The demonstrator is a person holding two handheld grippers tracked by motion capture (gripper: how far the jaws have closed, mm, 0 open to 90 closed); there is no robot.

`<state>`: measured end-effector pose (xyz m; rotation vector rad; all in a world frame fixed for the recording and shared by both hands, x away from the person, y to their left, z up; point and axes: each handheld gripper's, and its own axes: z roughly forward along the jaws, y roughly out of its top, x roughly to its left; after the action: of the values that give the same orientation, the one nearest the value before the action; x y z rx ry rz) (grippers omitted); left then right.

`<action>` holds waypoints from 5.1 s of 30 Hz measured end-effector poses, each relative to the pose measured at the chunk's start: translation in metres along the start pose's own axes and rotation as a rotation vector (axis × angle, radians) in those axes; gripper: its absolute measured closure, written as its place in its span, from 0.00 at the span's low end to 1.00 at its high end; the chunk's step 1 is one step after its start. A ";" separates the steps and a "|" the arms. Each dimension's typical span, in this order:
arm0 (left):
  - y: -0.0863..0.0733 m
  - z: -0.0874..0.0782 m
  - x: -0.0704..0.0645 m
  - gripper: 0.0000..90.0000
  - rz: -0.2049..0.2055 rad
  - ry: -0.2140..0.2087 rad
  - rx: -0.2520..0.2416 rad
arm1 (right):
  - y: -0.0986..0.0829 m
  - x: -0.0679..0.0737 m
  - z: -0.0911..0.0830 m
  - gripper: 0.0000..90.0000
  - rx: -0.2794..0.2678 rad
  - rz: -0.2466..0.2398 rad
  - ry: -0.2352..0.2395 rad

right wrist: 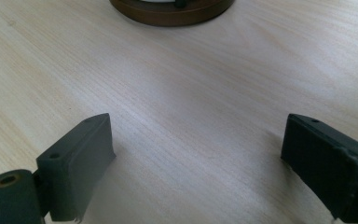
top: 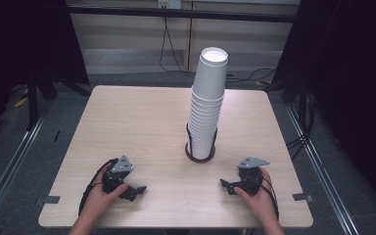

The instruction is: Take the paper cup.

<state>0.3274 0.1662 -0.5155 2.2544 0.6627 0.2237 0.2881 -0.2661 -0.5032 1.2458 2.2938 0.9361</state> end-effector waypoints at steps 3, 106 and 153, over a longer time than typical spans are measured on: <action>0.001 0.001 -0.002 0.00 -0.017 0.018 0.000 | 0.000 0.000 0.000 0.09 0.000 0.000 0.000; 0.347 -0.047 -0.017 0.07 -0.018 -0.073 -0.359 | 0.215 0.013 -0.075 0.14 -0.393 -0.023 0.030; 0.360 -0.085 -0.016 0.09 -0.039 -0.060 -0.461 | 0.208 0.011 -0.072 0.16 -0.376 -0.045 0.040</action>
<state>0.4247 0.0040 -0.1968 1.7987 0.5561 0.2589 0.3637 -0.2033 -0.3061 1.0187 2.0377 1.3111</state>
